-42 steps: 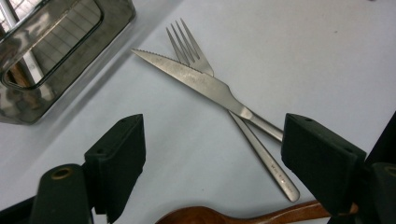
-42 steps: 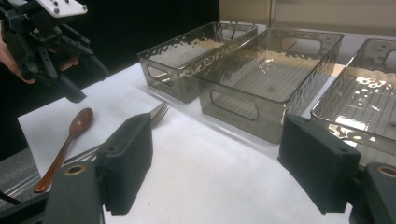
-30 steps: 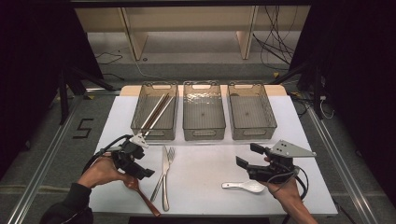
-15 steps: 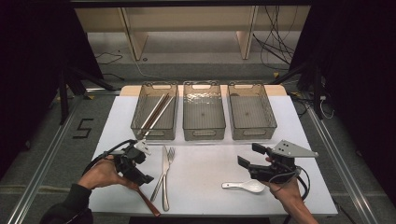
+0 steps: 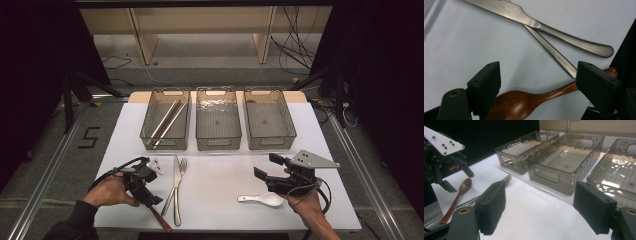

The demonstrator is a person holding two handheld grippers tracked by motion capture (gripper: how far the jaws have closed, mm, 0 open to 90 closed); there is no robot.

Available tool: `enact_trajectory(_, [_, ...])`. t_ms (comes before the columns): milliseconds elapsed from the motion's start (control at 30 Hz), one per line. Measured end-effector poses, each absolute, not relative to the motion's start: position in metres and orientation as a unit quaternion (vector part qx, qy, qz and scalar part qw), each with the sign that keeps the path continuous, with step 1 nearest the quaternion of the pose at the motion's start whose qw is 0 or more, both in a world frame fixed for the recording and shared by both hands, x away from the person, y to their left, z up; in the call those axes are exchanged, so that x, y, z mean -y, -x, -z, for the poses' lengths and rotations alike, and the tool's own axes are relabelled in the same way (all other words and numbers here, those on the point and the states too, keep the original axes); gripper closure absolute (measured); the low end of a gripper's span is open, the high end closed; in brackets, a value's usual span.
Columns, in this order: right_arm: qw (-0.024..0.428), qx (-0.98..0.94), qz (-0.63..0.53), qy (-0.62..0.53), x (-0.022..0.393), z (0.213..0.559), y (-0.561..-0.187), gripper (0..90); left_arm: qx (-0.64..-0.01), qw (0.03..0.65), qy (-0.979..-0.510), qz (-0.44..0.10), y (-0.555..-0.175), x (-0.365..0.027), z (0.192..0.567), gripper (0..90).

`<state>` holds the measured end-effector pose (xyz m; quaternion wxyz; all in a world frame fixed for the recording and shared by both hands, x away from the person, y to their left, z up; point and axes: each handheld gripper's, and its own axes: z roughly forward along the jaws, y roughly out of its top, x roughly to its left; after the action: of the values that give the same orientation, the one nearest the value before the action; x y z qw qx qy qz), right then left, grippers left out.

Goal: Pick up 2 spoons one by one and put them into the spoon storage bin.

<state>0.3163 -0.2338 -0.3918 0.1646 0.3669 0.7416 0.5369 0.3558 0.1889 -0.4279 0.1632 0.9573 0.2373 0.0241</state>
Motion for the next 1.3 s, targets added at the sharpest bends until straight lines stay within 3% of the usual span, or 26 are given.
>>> enact_trajectory(567, [0.165,-0.745,-0.536,-0.361,0.231,0.391,-0.316,26.8,-0.231,0.19,-0.954,-0.027,-0.334,-0.204,0.439,19.9])
enact_trajectory(1300, [0.165,-0.746,-0.536,-0.36,0.23,0.391,-0.316,26.8,-0.178,0.113,-0.976,-0.047,-0.326,-0.2,0.456,25.7])
